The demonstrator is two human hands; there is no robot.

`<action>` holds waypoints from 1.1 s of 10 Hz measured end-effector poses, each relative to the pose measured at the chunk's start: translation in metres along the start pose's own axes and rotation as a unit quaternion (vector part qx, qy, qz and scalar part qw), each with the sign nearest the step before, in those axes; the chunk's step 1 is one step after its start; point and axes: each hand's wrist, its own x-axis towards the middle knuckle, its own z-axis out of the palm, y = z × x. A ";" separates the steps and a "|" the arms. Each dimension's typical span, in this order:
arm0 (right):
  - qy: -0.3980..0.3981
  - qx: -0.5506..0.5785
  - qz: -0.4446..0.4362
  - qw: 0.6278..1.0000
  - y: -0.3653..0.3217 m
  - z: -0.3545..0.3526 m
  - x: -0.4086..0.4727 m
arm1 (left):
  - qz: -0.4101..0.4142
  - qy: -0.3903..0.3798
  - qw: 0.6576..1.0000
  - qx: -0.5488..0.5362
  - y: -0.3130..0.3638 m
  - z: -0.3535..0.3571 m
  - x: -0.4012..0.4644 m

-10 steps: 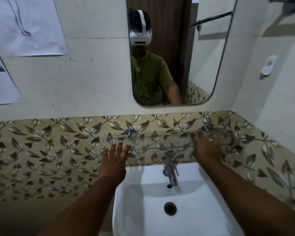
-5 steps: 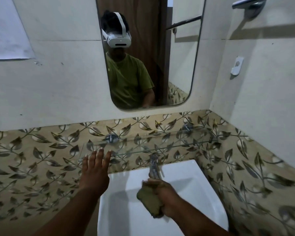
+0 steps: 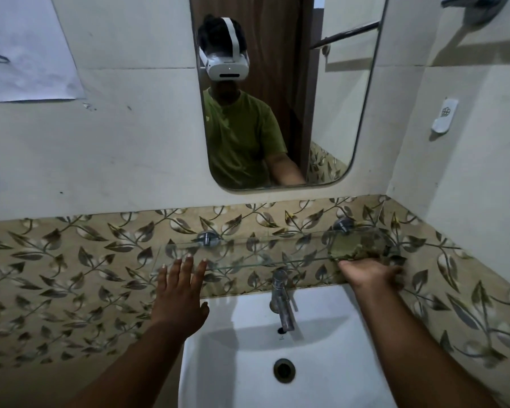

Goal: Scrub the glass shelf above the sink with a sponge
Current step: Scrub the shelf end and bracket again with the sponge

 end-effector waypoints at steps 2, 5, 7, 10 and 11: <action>-0.300 0.369 0.464 0.748 -0.030 0.053 -0.052 | 0.021 0.046 0.998 -0.033 0.000 -0.001 -0.001; -0.337 0.507 0.528 0.593 -0.059 0.118 -0.146 | 0.020 -0.019 0.998 -0.050 -0.009 -0.015 -0.002; -0.420 0.525 0.507 0.539 -0.070 0.145 -0.189 | 0.033 -0.024 0.996 -0.084 -0.014 -0.025 -0.003; -0.490 0.490 0.493 0.526 -0.076 0.166 -0.224 | 0.043 -0.025 0.996 -0.076 -0.017 -0.034 -0.005; -0.518 0.442 0.495 0.539 -0.082 0.171 -0.239 | 0.043 -0.020 0.996 -0.077 -0.018 -0.034 -0.006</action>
